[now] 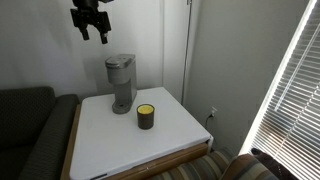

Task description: Close the coffeemaker

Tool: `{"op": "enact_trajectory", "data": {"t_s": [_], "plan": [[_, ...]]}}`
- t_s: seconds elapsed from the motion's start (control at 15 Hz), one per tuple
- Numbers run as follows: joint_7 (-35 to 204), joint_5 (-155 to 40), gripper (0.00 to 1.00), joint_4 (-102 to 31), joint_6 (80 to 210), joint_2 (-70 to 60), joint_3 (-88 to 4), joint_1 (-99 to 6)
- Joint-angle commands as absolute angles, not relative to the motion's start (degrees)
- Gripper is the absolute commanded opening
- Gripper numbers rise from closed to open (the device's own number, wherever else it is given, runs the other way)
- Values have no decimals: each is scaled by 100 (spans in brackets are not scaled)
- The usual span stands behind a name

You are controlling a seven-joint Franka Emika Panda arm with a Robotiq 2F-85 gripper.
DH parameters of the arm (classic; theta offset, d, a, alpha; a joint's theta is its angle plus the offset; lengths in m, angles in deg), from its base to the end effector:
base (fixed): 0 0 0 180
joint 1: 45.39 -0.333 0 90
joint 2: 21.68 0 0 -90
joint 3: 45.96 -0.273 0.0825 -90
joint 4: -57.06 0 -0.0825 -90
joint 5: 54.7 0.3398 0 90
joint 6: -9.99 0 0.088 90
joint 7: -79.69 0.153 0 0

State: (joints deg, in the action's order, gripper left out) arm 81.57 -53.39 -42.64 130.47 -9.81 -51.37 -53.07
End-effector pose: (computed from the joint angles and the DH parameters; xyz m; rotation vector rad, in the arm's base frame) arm 0.5785 0.1340 0.3980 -3.0605 -0.2794 -0.2307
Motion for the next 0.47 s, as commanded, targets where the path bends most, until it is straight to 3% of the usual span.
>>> {"op": "enact_trajectory", "data": {"t_s": [0.0,0.4], "plan": [[8010,-4932,100,-4224,13092,-941,-5237,-5238],[8172,-4907,100,-4249,13055,-952,-5251,-5309]]}}
